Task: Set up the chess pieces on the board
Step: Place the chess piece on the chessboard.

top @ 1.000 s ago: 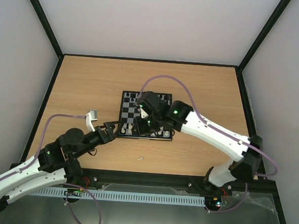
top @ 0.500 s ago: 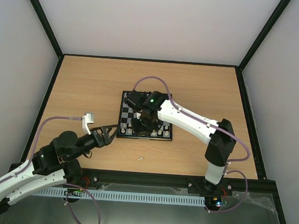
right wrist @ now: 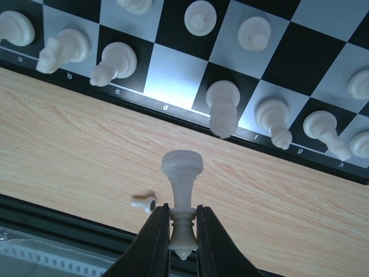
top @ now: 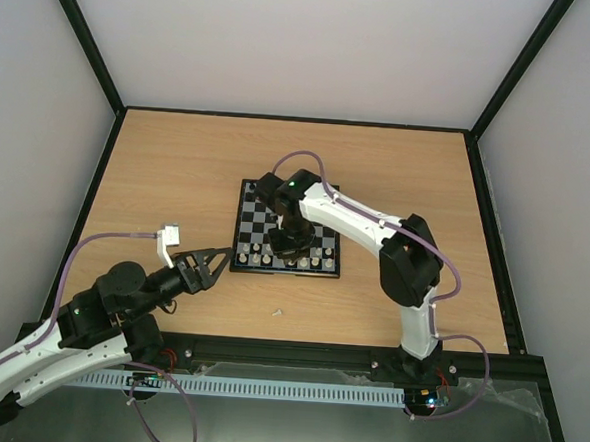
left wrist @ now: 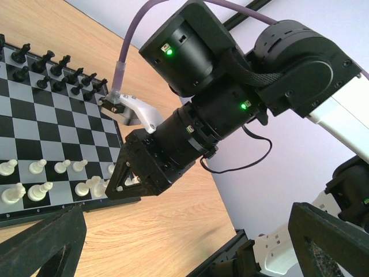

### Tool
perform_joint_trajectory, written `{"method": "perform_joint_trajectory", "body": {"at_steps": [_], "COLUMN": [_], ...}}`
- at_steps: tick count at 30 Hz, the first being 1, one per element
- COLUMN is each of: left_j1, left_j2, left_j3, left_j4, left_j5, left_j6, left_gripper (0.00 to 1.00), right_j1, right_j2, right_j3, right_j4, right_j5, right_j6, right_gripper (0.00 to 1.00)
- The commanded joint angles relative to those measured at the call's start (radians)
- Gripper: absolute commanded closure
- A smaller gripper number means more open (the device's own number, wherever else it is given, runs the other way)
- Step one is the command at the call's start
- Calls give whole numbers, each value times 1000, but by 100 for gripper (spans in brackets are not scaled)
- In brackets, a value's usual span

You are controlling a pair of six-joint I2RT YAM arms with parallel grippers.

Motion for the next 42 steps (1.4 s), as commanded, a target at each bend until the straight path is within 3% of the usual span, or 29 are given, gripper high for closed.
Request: {"method": "perform_joint_trajectory", "body": {"at_steps": [1, 42], "left_j1": [-4, -4], "left_j2": [-5, -52], "left_j3": [-13, -27], "left_j4": [-3, -27], "left_j5": [3, -26], "left_j6": [25, 22], "left_gripper": [1, 1], "right_j1": [-15, -41], "right_j2": [37, 265], "right_j3": [39, 216], "right_j4": [-80, -134], "right_j5": [-6, -15], "right_j6": [-42, -125], "right_gripper": [92, 91]}}
